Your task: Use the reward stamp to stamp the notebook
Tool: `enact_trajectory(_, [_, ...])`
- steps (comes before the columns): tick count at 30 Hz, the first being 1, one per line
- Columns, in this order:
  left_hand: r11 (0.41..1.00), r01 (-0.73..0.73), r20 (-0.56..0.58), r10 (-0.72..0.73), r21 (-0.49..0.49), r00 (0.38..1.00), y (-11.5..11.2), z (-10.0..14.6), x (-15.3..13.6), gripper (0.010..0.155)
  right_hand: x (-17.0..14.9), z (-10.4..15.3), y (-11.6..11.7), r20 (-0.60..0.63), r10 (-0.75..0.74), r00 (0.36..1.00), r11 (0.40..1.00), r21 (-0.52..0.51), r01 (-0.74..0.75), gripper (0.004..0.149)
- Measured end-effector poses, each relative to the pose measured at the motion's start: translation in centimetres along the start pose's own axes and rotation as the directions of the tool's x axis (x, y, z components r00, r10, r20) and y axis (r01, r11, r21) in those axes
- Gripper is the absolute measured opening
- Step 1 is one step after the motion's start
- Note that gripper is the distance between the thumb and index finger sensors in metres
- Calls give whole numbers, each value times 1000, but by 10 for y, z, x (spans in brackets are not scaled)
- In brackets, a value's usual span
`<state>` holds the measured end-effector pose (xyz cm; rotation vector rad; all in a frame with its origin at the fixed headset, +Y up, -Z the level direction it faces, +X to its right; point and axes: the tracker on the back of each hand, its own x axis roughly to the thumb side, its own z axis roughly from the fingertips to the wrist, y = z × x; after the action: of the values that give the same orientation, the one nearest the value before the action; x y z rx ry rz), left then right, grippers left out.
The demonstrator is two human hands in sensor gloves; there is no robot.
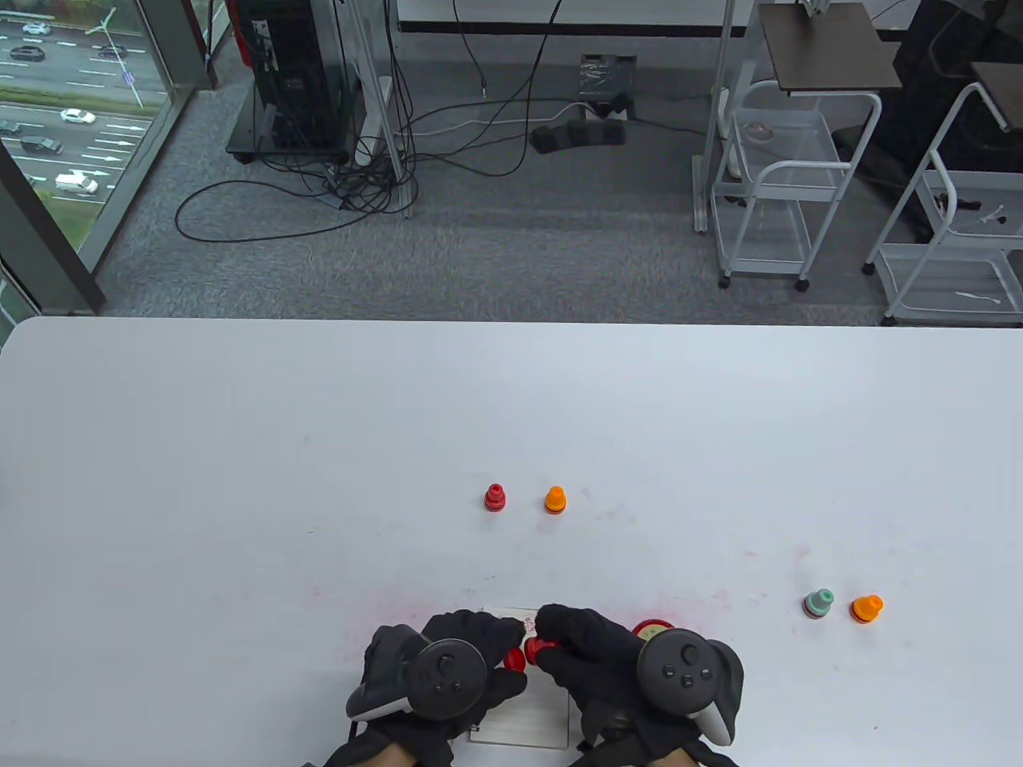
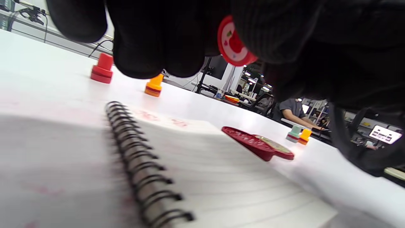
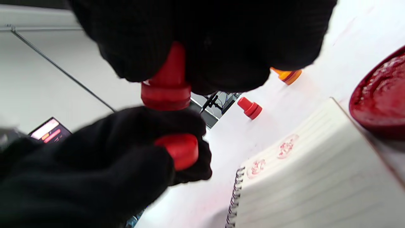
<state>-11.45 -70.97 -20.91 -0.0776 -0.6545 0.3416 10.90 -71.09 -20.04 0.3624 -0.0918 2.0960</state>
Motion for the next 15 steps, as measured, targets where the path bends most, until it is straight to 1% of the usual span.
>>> enact_trajectory(4, [1000,-8,-45,8,4,999,3,2,-11,67,-1,1,-5,-7,-4,1000,1000,-24,4,49])
enact_trajectory(10, [1000,-21,-165,22,6,986,4,8,-39,66,-1,1,-6,1,7,1000,1000,-16,-7,49])
enact_trajectory(12, [999,-48,-209,43,-16,977,1,8,-49,66,-1,1,-6,7,17,1000,1000,-12,-17,49])
enact_trajectory(15, [993,-76,-268,48,-94,962,-6,7,-60,65,0,1,-5,13,25,1000,1000,-4,-25,49])
